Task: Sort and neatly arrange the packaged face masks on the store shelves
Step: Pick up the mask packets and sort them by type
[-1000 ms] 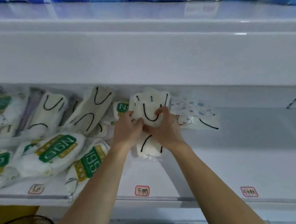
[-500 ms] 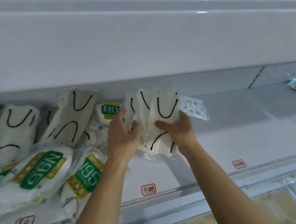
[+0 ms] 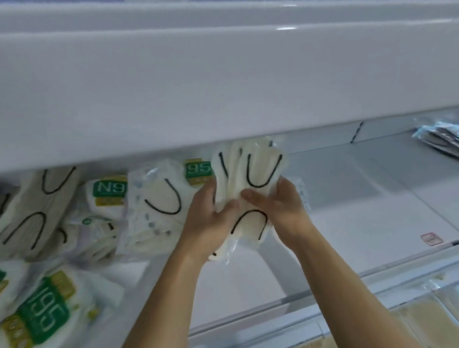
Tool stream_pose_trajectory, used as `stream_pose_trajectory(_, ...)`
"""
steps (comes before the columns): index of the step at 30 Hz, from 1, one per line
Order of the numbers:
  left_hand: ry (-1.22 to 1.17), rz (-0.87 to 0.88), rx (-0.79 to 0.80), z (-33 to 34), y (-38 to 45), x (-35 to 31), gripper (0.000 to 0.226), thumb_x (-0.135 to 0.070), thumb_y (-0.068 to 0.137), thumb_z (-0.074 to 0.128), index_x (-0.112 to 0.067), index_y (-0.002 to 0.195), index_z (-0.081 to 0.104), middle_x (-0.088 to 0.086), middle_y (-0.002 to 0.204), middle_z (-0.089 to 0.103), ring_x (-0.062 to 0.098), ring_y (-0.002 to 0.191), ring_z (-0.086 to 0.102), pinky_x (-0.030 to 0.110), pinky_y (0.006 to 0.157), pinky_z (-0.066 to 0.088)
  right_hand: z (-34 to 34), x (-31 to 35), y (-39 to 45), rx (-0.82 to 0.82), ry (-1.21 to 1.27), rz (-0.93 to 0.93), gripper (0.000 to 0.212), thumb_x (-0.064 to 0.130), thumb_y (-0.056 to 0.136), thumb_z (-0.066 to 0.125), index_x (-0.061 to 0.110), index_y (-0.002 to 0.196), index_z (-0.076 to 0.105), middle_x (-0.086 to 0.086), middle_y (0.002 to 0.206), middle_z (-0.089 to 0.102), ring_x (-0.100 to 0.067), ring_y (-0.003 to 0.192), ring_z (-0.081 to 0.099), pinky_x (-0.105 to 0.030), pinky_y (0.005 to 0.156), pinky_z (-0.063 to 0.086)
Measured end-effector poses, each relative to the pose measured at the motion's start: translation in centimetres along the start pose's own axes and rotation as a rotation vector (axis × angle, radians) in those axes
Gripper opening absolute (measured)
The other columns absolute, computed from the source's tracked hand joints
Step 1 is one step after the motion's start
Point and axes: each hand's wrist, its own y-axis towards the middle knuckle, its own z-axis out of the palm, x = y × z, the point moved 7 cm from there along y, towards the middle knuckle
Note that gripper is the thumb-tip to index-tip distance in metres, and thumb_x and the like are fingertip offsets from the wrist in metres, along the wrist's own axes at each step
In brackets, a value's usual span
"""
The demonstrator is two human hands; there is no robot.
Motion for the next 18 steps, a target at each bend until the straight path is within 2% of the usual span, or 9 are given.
stream_pose_trajectory(3, -0.004, 0.022, -0.002, 4.9, 0.9, -1.2, 0.04, 0.003, 0.093, 0.064, -0.035, 0.101, 0.056, -0.018, 0.095, 0.068, -0.015, 0.09, 0.066, 0.008, 0.074, 0.051, -5.9, 0.1, 0.6, -0.054, 0.099, -0.013, 0.054, -0.008, 0.087, 0.073, 0.007, 0.134, 0.051, -0.018, 0.118, 0.072, -0.039, 0.108, 0.072, -0.056, 0.088, 0.06)
stream_pose_trajectory(5, -0.067, 0.011, -0.036, 7.9, 1.9, -1.3, 0.042, -0.004, 0.086, 0.078, -0.035, 0.106, 0.057, -0.014, 0.101, 0.072, -0.009, 0.091, 0.069, 0.012, 0.075, 0.054, -10.0, 0.3, 0.8, -0.102, 0.168, 0.007, 0.058, -0.006, 0.085, 0.075, 0.008, 0.134, 0.047, -0.017, 0.117, 0.073, -0.038, 0.106, 0.073, -0.054, 0.084, 0.061)
stream_pose_trajectory(7, -0.138, -0.054, -0.073, 10.7, 2.9, -1.1, 0.052, -0.019, 0.075, 0.092, -0.027, 0.118, 0.063, -0.004, 0.111, 0.075, 0.005, 0.103, 0.072, 0.029, 0.089, 0.06, -13.5, 0.3, 1.0, -0.12, 0.165, 0.031, 0.042, -0.001, 0.088, 0.075, 0.005, 0.125, 0.058, -0.017, 0.111, 0.076, -0.038, 0.101, 0.074, -0.049, 0.081, 0.062)
stream_pose_trajectory(9, -0.257, -0.141, -0.06, 14.0, 3.6, -1.2, 0.057, -0.027, 0.07, 0.092, -0.018, 0.121, 0.069, 0.003, 0.109, 0.078, 0.021, 0.104, 0.075, 0.048, 0.095, 0.059, -16.9, -0.3, 1.2, -0.178, 0.147, 0.06, 0.025, 0.004, 0.092, 0.073, 0.004, 0.115, 0.066, -0.017, 0.105, 0.077, -0.037, 0.096, 0.075, -0.049, 0.081, 0.062)
stream_pose_trajectory(10, -0.341, -0.201, -0.036, 15.7, 3.9, -0.8, 0.049, -0.028, 0.072, 0.086, -0.018, 0.118, 0.072, 0.005, 0.107, 0.079, 0.027, 0.103, 0.075, 0.053, 0.096, 0.057, -18.7, -0.6, 1.1, -0.222, 0.144, 0.075, 0.021, 0.005, 0.093, 0.071, 0.004, 0.113, 0.068, -0.016, 0.103, 0.078, -0.036, 0.095, 0.076, -0.049, 0.081, 0.062)
stream_pose_trajectory(12, -0.51, -0.337, 0.057, 19.5, 4.0, -0.3, 0.017, -0.017, 0.082, 0.072, -0.021, 0.097, 0.08, 0.01, 0.094, 0.078, 0.032, 0.094, 0.075, 0.049, 0.091, 0.057, -21.8, -1.3, 0.9, -0.29, 0.165, 0.112, 0.014, 0.002, 0.095, 0.066, 0.001, 0.109, 0.069, -0.015, 0.098, 0.078, -0.033, 0.09, 0.076, -0.043, 0.076, 0.063)
stream_pose_trajectory(14, -0.491, -0.386, 0.138, 22.9, 4.0, 0.0, 0.031, 0.001, 0.09, 0.061, -0.023, 0.088, 0.079, 0.012, 0.084, 0.075, 0.03, 0.081, 0.074, 0.044, 0.082, 0.056, -24.4, -1.6, 0.5, -0.309, 0.171, 0.153, 0.01, -0.001, 0.097, 0.061, 0.001, 0.102, 0.07, -0.012, 0.089, 0.077, -0.029, 0.082, 0.075, -0.035, 0.067, 0.06)
stream_pose_trajectory(16, -0.45, -0.343, 0.12, 25.1, 4.3, -0.2, 0.042, 0.009, 0.086, 0.063, -0.02, 0.115, 0.072, 0.012, 0.099, 0.078, 0.032, 0.093, 0.075, 0.049, 0.087, 0.06, -26.4, -1.5, 0.4, -0.287, 0.156, 0.177, 0.012, 0.002, 0.097, 0.062, 0.002, 0.105, 0.07, -0.013, 0.095, 0.078, -0.031, 0.087, 0.076, -0.04, 0.072, 0.061)
stream_pose_trajectory(18, -0.436, -0.238, 0.107, 26.8, 4.7, -1.1, 0.056, 0.007, 0.077, 0.073, -0.019, 0.126, 0.065, 0.01, 0.109, 0.078, 0.03, 0.101, 0.075, 0.047, 0.086, 0.062, -27.7, -1.2, 0.2, -0.242, 0.114, 0.165, 0.019, 0.008, 0.096, 0.066, 0.008, 0.115, 0.068, -0.013, 0.105, 0.078, -0.033, 0.097, 0.076, -0.047, 0.082, 0.062)
